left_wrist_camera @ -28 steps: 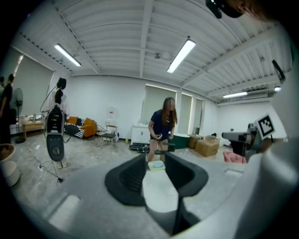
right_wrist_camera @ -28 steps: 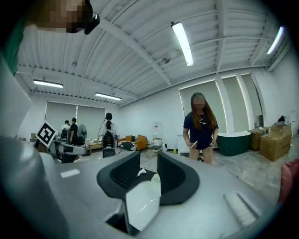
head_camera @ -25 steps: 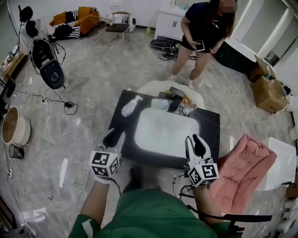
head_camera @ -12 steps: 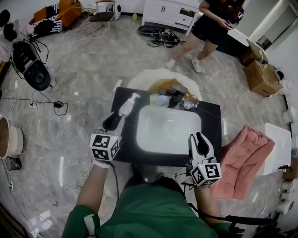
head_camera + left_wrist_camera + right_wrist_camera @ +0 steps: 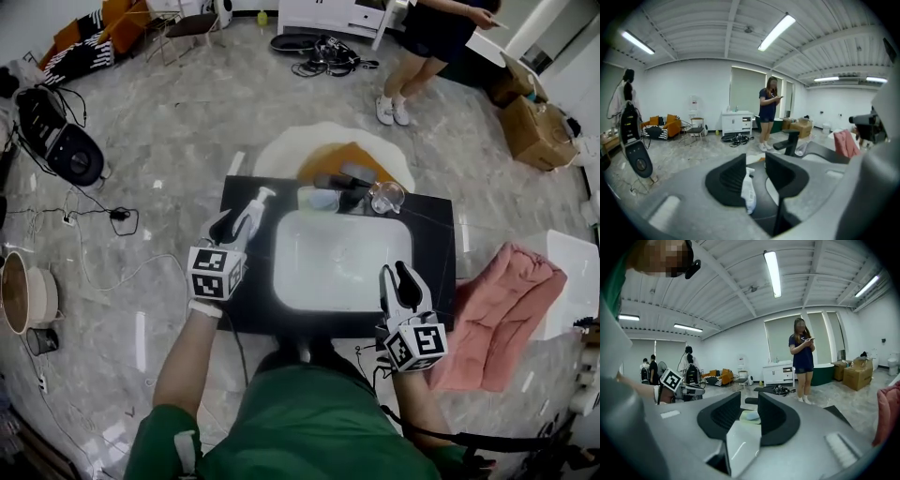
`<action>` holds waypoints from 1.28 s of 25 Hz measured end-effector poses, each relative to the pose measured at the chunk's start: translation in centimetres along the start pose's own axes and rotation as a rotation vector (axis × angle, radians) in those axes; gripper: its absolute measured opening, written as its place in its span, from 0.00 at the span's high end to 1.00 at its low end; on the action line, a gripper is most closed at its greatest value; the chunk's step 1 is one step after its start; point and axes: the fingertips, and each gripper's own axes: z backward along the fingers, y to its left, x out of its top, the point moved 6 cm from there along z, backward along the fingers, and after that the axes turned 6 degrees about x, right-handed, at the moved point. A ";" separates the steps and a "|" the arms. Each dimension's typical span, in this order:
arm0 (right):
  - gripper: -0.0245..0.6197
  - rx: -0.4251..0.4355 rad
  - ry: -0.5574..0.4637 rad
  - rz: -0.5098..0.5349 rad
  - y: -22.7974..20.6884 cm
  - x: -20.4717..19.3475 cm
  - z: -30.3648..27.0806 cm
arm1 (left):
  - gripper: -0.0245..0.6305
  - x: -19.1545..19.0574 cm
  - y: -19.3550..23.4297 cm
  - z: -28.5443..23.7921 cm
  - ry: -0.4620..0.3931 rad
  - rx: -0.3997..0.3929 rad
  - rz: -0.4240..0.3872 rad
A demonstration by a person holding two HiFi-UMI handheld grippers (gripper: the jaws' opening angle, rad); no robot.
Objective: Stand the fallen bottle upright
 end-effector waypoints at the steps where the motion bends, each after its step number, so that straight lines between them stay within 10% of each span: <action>1: 0.81 0.005 0.002 -0.007 -0.3 -0.1 -0.4 | 0.77 -0.1 0.0 -1.0 0.017 -0.001 -0.015; 32: 0.81 -0.079 0.080 -0.137 -9.6 -5.0 -1.6 | 0.69 -7.9 1.5 -23.1 0.632 -0.142 -0.154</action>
